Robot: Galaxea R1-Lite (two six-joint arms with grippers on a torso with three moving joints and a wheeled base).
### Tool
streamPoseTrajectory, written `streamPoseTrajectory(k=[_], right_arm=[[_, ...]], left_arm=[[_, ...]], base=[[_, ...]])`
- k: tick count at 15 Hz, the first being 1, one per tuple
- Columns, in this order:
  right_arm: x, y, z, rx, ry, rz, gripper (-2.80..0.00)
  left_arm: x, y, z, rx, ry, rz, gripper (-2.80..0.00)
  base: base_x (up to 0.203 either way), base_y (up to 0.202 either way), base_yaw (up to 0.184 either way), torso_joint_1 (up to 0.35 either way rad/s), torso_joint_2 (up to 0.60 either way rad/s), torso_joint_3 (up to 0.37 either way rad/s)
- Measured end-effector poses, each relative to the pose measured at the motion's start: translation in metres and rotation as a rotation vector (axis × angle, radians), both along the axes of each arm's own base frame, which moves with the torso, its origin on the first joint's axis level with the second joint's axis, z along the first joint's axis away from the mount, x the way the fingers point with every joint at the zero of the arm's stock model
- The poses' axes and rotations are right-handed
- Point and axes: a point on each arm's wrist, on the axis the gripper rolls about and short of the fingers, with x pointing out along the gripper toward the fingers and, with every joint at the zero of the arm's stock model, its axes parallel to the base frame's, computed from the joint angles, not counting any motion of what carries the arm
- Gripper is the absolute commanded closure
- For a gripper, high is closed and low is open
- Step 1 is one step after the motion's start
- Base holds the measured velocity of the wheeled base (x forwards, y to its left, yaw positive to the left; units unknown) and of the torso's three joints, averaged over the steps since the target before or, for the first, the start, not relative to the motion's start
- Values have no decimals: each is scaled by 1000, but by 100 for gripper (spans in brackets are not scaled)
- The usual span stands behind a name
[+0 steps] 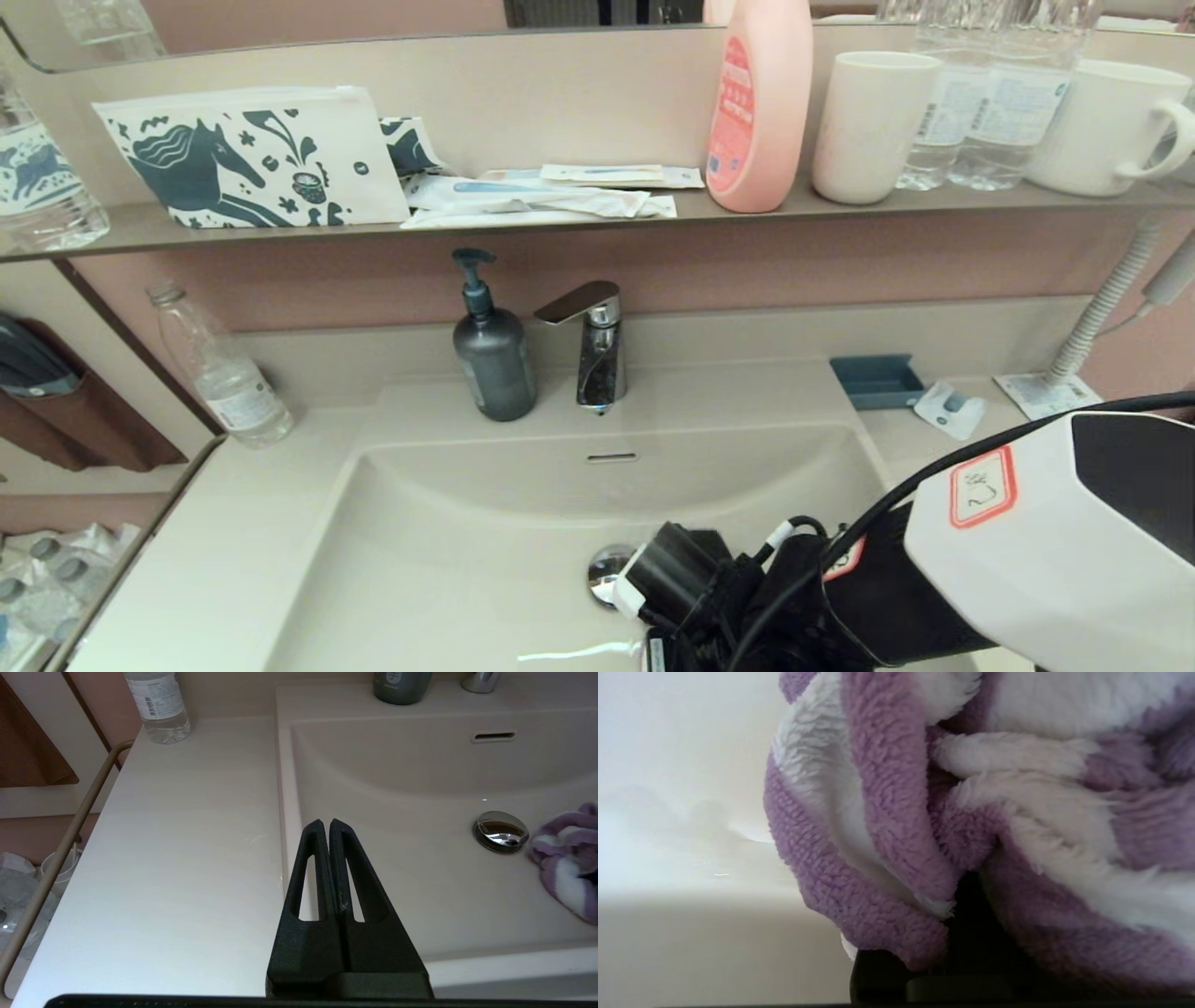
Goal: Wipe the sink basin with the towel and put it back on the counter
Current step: Wipe the sink
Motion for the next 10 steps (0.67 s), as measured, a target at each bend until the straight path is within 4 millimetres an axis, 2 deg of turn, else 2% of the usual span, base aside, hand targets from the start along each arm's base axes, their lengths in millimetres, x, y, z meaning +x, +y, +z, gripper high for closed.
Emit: streamPoseTrajectory(k=[3, 10], right_arm=[[6, 22, -3, 112, -9, 81, 0], [12, 80, -8, 201, -81, 215, 0]], left_arm=[[0, 0, 0, 0, 0, 0, 0], [0, 0, 0, 0, 0, 0, 0]], base=[[0, 0, 0, 0, 0, 0], [0, 0, 0, 0, 0, 0]])
